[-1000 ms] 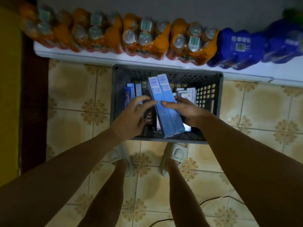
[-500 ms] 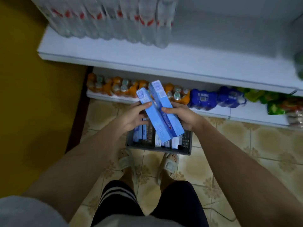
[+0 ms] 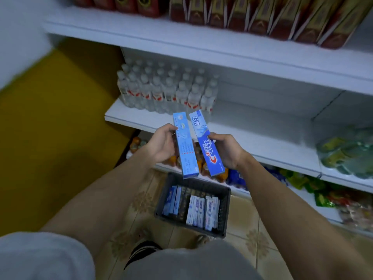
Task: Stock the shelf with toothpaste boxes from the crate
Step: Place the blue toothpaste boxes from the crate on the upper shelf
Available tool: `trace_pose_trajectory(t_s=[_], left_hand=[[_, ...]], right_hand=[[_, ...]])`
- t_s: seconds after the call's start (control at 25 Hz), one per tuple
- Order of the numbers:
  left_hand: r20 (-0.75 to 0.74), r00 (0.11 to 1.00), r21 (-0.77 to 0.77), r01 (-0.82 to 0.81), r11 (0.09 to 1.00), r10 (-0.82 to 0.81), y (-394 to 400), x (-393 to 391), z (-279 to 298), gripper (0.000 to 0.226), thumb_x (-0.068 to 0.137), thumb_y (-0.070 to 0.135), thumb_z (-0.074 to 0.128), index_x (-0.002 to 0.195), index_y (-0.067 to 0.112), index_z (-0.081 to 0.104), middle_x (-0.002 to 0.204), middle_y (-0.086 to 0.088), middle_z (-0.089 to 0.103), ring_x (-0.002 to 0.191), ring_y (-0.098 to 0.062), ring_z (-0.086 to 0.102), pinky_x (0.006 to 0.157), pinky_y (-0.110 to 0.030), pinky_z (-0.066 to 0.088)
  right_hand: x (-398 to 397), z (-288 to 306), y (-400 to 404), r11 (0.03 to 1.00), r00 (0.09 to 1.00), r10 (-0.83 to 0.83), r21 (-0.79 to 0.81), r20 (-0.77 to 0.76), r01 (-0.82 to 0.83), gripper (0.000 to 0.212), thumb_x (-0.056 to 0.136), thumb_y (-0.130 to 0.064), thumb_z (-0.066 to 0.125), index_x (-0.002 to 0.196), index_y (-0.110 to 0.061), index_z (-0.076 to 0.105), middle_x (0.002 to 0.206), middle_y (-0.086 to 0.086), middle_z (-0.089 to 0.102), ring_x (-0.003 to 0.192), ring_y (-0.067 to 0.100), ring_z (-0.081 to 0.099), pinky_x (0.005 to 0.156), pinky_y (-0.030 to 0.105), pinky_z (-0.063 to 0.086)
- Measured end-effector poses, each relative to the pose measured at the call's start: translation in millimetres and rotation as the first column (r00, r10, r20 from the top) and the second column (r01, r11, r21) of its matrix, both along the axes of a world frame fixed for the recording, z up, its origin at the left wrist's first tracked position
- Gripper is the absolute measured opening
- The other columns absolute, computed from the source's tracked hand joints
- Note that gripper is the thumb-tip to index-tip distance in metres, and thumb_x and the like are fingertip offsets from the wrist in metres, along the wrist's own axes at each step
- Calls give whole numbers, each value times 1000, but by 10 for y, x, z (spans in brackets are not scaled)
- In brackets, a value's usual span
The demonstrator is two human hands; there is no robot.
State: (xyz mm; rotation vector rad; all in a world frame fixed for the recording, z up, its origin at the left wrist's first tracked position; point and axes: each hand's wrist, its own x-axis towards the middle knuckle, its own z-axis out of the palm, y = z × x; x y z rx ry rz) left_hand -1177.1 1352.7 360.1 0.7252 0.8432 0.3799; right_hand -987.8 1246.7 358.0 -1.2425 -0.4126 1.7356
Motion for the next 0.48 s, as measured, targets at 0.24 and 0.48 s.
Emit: trace_pose_trajectory(t_s=[0.24,0.48], left_hand=[[-4,987,54,-162,985,163,-44,-312,518,43,97,49,42,96,9,55,78,-9,56,61,-21,56,64,-31,49],[100,955,-38,-278,960,280,-163,-867,829,45,87,44,67,109,7,57,75,-9,54,58,-19,55,53,-30,56]], right_hand=[[-338,532,11,999,1000,-1,43,27,-1,37,95,-28,35,113,-5,58,89,13,72,65,23,68,59,30,53],[-1042,861,-120,992,986,-105,90,128,93,48,90,-56,55,98,-10,65,75,6,66,59,17,64,51,24,55]])
